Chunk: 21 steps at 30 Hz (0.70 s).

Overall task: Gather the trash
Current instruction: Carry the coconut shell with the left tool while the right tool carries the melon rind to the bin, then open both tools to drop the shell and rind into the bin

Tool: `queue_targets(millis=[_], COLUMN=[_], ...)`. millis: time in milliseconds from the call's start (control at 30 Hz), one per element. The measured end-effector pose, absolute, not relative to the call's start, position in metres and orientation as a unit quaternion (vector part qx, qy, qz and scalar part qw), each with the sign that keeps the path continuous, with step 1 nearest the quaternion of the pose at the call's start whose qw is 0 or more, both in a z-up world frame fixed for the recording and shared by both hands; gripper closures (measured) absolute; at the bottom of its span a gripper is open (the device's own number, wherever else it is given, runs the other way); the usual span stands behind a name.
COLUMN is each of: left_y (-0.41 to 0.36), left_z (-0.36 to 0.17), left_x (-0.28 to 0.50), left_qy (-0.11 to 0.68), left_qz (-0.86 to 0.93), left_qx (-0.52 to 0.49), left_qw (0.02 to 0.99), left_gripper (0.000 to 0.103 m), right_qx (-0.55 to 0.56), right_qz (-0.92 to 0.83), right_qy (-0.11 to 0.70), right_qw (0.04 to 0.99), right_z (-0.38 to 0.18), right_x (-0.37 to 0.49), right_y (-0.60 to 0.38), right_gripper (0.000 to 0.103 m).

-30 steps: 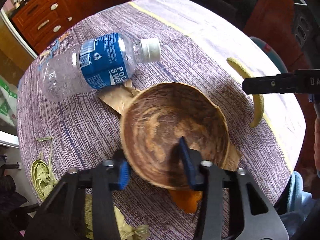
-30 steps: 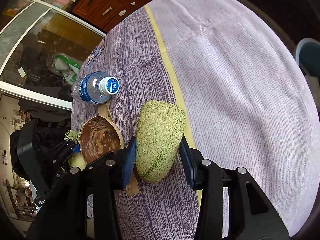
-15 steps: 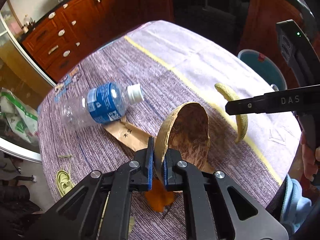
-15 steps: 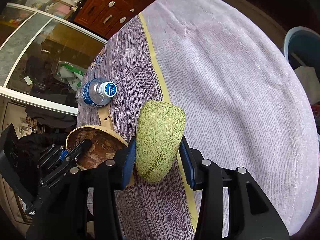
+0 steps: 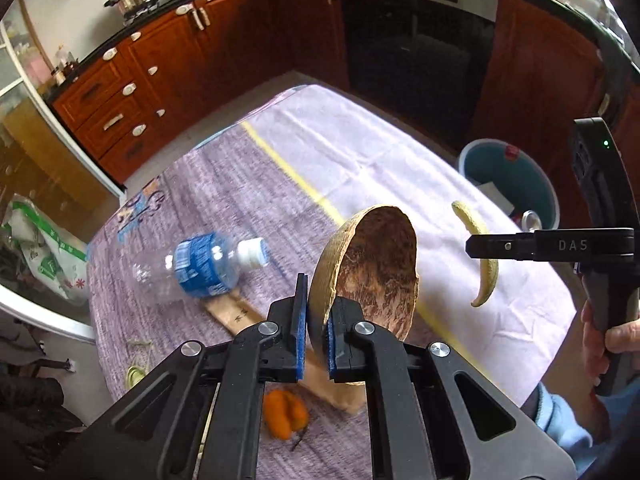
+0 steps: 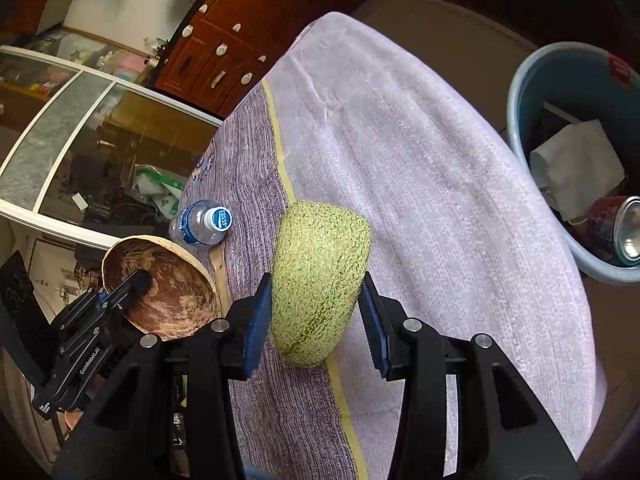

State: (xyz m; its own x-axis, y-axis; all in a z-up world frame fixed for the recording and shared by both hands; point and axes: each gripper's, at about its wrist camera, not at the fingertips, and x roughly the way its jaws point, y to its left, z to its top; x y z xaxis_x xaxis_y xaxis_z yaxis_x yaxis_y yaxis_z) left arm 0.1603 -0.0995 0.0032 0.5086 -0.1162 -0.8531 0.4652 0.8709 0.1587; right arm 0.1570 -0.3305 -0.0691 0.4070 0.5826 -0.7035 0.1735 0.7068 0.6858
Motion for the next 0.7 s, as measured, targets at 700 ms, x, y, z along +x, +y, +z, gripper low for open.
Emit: queue_targets(millis=[700], left_y=[-0.374], left_z=[-0.081], left_x=[0.198], left_qy=[0.481], left_qz=[-0.302], left_qx=[0.279], left_qw=[0.774], left_gripper=[0.095], right_qx=[0.448], right_qz=[-0.078], right_qy=[0.456], right_qw=[0.765], right_z=[-0.097], right_x=[0.097], right_y=[-0.543], right_gripper=[0.062])
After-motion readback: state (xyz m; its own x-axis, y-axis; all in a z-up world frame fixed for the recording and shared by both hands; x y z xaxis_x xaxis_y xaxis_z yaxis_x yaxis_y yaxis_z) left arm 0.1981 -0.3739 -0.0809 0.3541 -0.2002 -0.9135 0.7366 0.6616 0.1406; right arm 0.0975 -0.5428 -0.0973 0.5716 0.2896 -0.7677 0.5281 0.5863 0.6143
